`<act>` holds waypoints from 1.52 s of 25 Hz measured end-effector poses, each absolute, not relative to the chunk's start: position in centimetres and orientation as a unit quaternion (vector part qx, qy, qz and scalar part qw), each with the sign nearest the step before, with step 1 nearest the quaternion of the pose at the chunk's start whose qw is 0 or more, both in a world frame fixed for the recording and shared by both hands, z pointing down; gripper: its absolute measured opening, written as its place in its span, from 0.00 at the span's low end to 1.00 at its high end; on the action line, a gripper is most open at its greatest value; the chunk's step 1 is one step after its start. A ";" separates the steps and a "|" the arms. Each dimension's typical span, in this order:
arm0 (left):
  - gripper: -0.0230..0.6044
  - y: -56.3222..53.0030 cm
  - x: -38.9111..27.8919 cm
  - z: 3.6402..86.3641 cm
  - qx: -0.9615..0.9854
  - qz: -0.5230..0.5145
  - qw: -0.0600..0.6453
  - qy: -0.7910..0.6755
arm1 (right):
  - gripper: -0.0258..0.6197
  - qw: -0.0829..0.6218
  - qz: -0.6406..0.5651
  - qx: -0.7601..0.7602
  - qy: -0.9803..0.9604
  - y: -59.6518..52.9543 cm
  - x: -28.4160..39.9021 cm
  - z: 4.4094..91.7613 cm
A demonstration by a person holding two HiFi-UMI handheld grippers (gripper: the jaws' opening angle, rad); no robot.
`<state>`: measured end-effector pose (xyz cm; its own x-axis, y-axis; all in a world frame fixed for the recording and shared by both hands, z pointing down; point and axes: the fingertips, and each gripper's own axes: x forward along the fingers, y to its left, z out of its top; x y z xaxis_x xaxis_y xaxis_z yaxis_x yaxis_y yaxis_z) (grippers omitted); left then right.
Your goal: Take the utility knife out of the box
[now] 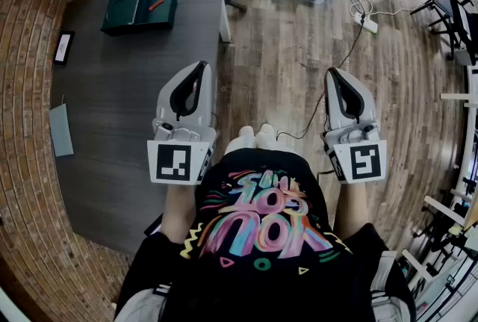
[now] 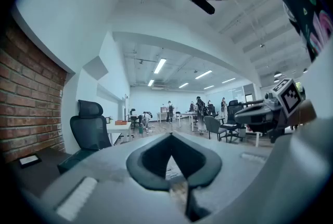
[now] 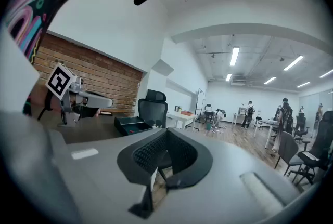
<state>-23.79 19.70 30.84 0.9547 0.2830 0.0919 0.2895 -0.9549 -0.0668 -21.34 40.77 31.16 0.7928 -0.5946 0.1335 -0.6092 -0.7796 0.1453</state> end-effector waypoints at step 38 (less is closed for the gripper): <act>0.04 13.3 -9.4 32.9 -0.995 -0.045 0.025 -0.086 | 0.04 0.079 0.050 0.923 -0.374 34.7 -7.0 33.1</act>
<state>-9.43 13.29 32.86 0.9811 0.1685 0.0948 0.1731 -0.9840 -0.0427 -6.97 34.75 33.06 0.7146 -0.6828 0.1520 -0.6987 -0.7073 0.1073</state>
